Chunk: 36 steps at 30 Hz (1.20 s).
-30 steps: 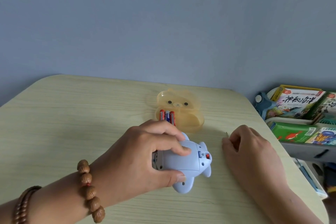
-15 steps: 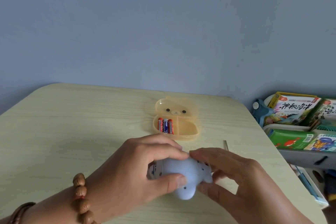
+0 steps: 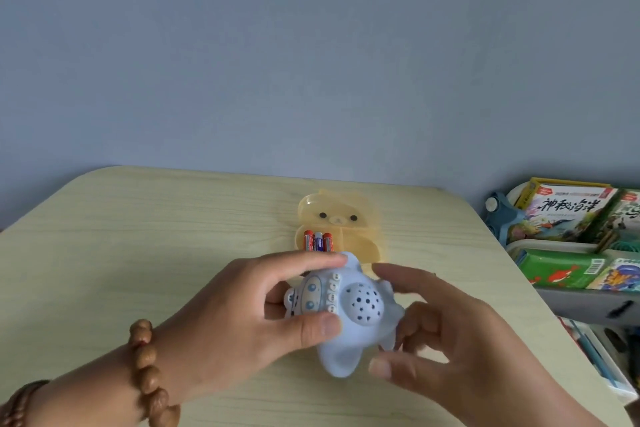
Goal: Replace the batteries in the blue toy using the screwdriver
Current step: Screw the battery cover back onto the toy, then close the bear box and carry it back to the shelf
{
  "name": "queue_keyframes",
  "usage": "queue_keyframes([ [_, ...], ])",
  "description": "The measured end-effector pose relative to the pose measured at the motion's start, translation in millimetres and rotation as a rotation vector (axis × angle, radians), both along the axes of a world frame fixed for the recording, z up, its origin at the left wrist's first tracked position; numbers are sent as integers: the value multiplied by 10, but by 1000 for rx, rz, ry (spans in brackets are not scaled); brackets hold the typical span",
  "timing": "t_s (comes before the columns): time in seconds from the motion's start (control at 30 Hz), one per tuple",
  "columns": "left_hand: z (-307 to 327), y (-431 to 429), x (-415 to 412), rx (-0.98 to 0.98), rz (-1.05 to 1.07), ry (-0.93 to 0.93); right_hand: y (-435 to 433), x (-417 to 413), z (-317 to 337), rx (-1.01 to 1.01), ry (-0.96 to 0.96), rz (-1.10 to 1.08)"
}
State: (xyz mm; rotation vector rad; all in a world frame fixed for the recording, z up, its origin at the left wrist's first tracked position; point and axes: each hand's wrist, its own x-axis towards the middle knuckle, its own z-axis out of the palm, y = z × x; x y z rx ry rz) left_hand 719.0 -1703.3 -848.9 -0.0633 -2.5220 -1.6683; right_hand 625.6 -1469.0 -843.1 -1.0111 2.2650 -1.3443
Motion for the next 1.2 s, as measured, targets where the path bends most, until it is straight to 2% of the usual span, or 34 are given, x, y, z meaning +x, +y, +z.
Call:
queue_keyframes([
  [0.07,-12,-99,0,56,-57,-55,-48,-1,7,14,178,10],
  [0.2,62,-267,-17,-104,-21,-3,-247,-62,133,115,347,42],
  [0.3,274,-493,-124,-110,22,33,-536,-308,283,162,492,77],
  [0.47,552,-1086,-710,-224,173,57,-1201,-994,519,98,451,32],
  [0.63,290,-1496,-1139,-200,254,-13,-1747,-1503,380,219,409,18],
  [0.83,8,-1735,-1256,-235,304,-64,-2041,-1629,97,308,400,34],
  [1.2,-191,-1803,-1308,-176,313,-25,-2018,-1606,73,421,411,49],
])
